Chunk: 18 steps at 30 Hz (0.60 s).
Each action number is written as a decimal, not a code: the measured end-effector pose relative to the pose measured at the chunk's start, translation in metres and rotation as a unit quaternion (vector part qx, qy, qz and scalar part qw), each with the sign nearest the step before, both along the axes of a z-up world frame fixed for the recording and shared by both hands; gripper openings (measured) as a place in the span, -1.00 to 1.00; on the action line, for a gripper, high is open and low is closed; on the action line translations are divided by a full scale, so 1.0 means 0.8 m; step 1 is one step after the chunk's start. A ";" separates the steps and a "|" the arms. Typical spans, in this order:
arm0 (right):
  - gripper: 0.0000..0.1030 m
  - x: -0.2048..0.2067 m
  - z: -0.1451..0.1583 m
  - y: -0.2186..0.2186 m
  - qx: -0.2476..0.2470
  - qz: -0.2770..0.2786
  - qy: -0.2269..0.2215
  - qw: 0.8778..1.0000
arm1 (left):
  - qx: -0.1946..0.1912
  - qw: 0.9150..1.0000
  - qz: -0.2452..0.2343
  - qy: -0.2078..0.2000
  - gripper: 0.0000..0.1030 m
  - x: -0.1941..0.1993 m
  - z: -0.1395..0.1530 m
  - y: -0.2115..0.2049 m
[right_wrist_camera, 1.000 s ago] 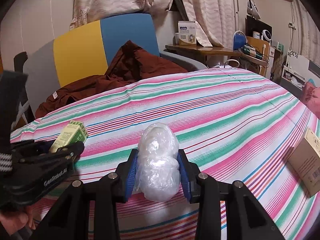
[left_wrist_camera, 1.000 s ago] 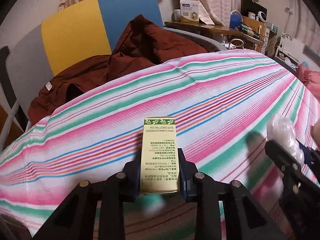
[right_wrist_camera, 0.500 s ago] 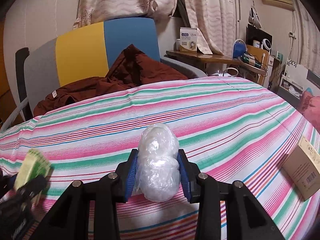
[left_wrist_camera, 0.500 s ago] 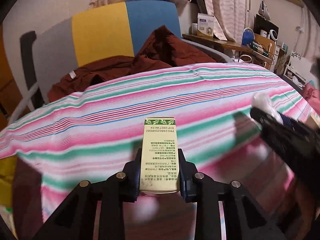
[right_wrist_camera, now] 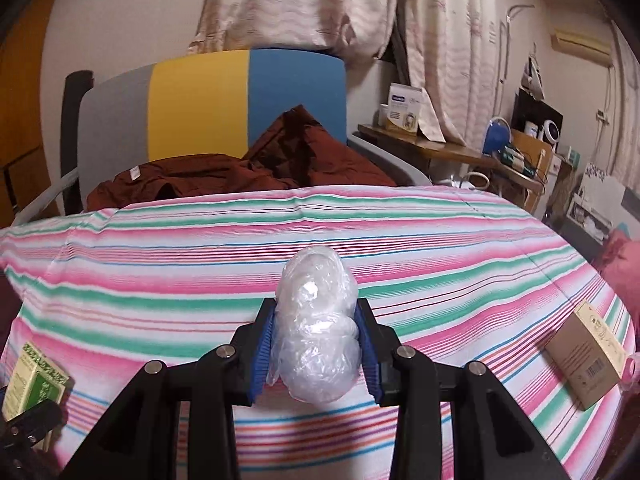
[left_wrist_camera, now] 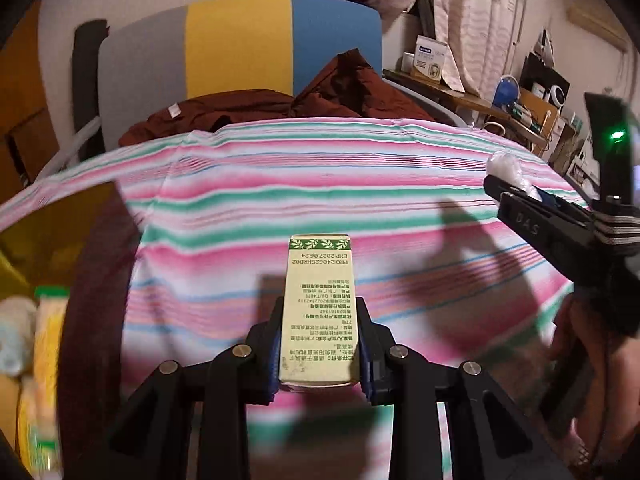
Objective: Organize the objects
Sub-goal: 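Carry the box and plastic bag bundle over the gold tray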
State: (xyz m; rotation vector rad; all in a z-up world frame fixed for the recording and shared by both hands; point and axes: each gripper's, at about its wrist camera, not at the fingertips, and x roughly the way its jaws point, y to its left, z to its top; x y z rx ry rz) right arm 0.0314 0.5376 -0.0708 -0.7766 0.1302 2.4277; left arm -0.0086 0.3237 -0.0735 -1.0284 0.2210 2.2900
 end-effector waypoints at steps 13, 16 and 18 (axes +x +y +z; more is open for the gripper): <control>-0.26 0.013 0.004 -0.051 0.012 0.043 -0.018 0.999 | 0.056 0.998 -0.018 0.007 -0.41 0.036 0.058 -0.073; -0.26 0.018 0.005 -0.066 0.007 0.060 -0.024 0.998 | 0.065 0.998 -0.004 0.001 -0.41 0.031 0.067 -0.098; -0.26 0.022 0.007 -0.078 0.000 0.072 -0.024 0.997 | 0.072 0.997 0.008 -0.001 -0.41 0.026 0.072 -0.114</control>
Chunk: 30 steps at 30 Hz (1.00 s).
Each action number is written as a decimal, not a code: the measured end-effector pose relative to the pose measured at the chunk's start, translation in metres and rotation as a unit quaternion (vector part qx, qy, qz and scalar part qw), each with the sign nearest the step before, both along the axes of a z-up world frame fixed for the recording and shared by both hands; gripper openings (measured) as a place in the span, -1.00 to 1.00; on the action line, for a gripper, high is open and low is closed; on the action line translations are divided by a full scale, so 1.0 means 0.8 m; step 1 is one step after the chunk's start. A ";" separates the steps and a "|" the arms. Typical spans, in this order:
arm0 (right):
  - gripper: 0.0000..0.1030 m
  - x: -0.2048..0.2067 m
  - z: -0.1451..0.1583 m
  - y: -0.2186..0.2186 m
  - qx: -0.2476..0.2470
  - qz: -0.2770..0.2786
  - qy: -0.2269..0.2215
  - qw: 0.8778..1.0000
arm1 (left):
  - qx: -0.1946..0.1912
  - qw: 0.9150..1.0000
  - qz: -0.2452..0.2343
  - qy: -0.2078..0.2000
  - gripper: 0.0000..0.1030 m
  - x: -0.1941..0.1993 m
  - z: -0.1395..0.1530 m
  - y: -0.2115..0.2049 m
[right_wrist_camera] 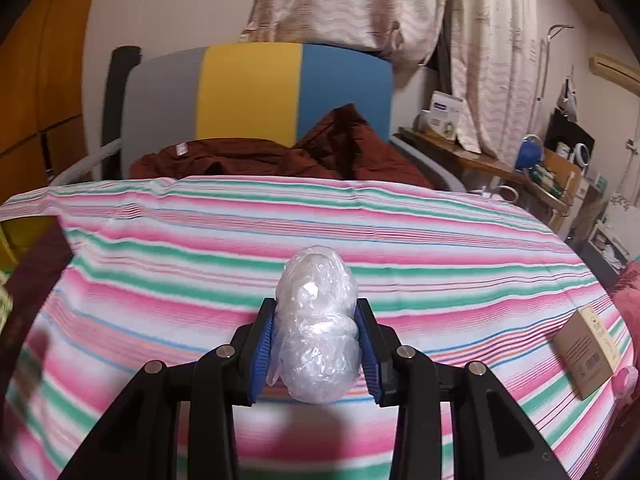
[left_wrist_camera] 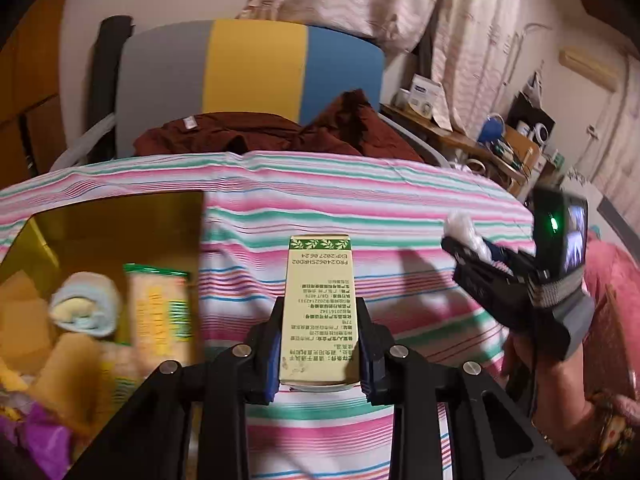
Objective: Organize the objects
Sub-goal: 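Carry the box and plastic bag bundle over the gold tray, then release the small box into the tray with the left gripper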
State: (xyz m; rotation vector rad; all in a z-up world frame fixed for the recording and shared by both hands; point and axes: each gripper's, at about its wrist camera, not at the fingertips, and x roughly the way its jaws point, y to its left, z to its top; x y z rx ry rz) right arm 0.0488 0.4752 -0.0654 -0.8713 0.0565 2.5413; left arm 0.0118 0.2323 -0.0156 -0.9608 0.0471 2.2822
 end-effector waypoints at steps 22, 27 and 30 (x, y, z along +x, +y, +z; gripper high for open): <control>-0.26 0.003 0.038 -0.137 -0.119 0.097 0.040 0.987 | 0.024 0.981 0.177 -0.075 -0.41 -0.134 -0.004 -0.192; -0.26 0.004 0.046 -0.157 -0.139 0.112 0.049 0.983 | 0.017 0.977 0.187 -0.100 -0.41 -0.157 -0.017 -0.208; -0.26 0.003 0.050 -0.170 -0.138 0.121 0.048 0.982 | 0.014 0.974 0.189 -0.125 -0.41 -0.172 -0.026 -0.209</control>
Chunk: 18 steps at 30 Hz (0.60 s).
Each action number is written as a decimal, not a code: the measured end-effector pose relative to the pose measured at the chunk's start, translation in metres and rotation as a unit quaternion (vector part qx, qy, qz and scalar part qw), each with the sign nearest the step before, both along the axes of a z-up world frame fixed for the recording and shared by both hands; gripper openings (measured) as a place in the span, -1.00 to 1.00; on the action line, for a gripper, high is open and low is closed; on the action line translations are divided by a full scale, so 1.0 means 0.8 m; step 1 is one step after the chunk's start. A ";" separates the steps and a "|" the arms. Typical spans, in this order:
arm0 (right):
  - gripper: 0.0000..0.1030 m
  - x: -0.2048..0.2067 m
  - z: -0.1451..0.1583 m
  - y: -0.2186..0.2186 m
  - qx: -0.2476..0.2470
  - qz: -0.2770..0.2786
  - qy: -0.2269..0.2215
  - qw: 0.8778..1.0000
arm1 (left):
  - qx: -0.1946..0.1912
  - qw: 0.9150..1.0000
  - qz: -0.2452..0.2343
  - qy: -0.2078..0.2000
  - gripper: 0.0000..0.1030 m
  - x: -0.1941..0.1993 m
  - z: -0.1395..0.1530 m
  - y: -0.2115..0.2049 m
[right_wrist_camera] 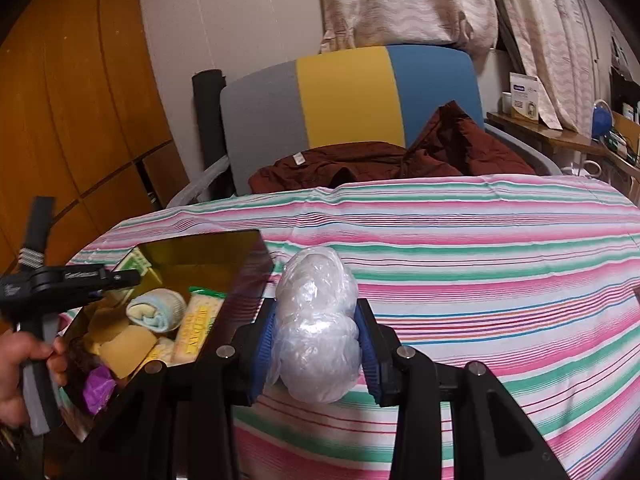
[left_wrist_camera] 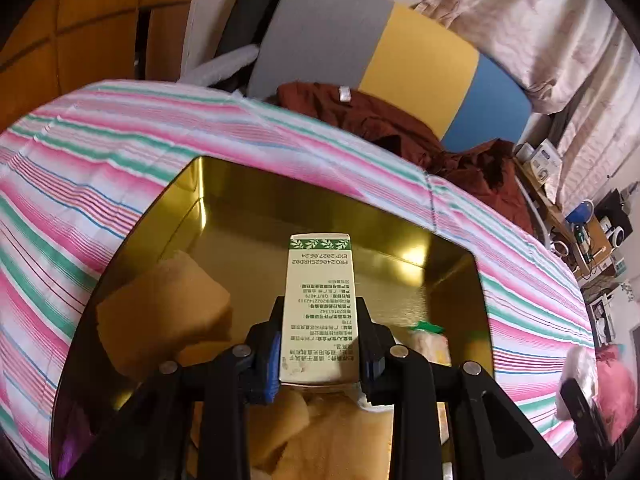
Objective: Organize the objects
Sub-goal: 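Release the small box into the tray with the left gripper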
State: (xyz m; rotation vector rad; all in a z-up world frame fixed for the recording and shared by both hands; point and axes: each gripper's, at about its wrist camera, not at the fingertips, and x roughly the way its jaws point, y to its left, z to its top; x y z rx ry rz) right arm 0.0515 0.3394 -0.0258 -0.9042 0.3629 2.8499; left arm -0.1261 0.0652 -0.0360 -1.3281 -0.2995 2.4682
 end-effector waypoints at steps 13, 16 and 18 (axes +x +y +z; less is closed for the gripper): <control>-0.26 -0.007 0.000 -0.020 -0.011 0.017 -0.013 1.000 | 0.045 0.998 0.029 0.015 0.48 0.010 0.008 -0.021; -0.26 -0.014 -0.001 -0.027 -0.013 0.027 -0.017 0.999 | 0.046 0.998 0.022 0.048 0.61 0.035 0.019 -0.025; -0.26 -0.020 0.000 -0.034 -0.013 0.038 -0.019 0.999 | 0.042 0.997 0.018 0.070 0.73 0.053 0.025 -0.027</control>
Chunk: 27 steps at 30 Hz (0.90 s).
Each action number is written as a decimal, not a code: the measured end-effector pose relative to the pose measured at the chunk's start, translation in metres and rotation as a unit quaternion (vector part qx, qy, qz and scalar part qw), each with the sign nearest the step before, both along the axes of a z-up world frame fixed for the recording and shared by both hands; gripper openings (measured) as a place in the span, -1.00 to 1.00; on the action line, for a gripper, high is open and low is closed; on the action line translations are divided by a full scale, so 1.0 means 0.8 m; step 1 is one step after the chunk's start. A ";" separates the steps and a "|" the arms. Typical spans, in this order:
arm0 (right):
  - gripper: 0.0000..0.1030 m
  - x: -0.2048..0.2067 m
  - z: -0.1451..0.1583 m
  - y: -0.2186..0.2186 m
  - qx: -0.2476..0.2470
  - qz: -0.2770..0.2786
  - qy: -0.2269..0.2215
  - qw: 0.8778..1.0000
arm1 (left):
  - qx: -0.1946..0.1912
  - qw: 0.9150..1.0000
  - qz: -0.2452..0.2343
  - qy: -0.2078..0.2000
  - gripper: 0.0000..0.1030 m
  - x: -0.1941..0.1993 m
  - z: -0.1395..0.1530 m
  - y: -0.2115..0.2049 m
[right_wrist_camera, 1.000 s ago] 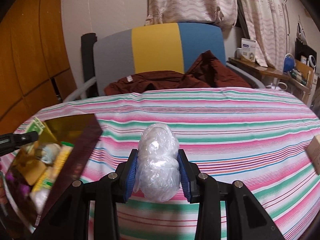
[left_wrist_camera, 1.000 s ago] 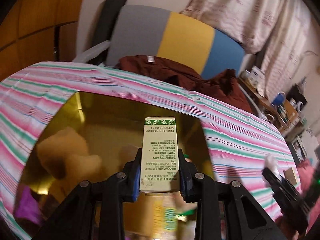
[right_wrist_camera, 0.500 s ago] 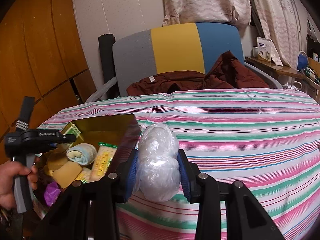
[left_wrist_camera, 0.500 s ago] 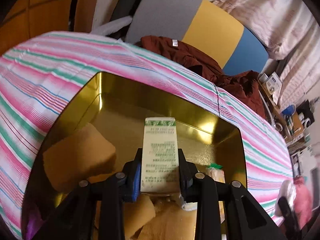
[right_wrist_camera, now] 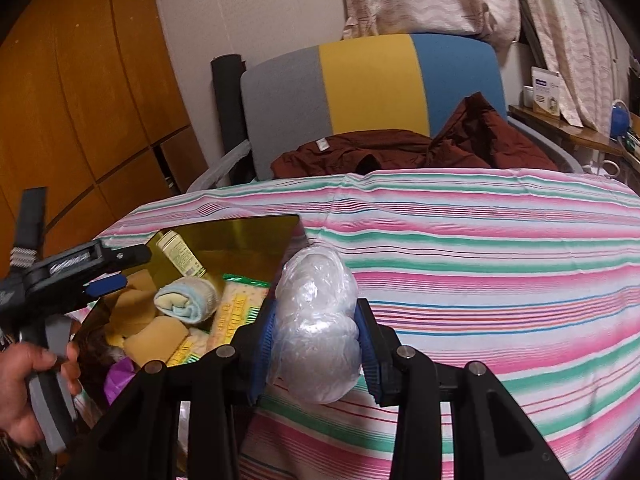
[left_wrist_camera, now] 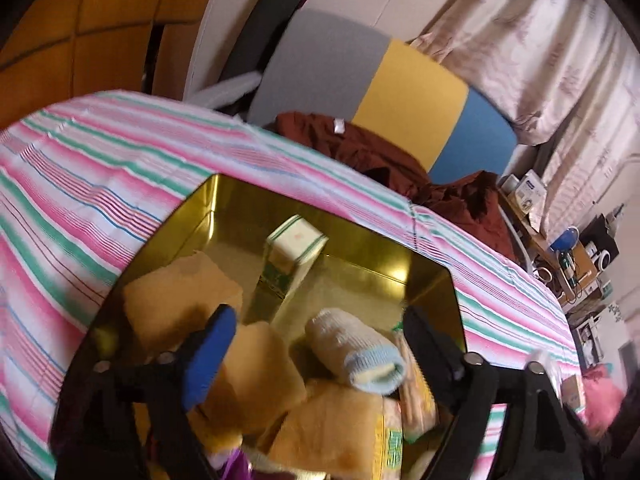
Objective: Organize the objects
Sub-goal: 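Release the small box into the tray with the left gripper, then open the right gripper to drop the plastic bag bundle into the tray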
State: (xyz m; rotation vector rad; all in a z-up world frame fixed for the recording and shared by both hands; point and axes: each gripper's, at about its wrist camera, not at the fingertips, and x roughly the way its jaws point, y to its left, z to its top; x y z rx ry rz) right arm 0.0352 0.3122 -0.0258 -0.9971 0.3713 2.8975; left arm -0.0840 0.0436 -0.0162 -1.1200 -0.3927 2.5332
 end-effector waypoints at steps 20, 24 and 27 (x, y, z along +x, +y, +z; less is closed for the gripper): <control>-0.26 -0.166 -0.001 -0.099 0.043 0.130 -0.090 0.986 | -0.022 0.998 0.004 0.061 1.00 0.091 -0.004 -0.045; -0.25 -0.199 -0.015 -0.106 0.057 0.129 -0.116 0.983 | -0.027 0.998 0.007 0.060 1.00 0.097 -0.009 -0.054; -0.25 -0.218 -0.029 -0.105 0.055 0.122 -0.144 0.980 | -0.026 0.998 0.010 0.049 1.00 0.095 -0.012 -0.058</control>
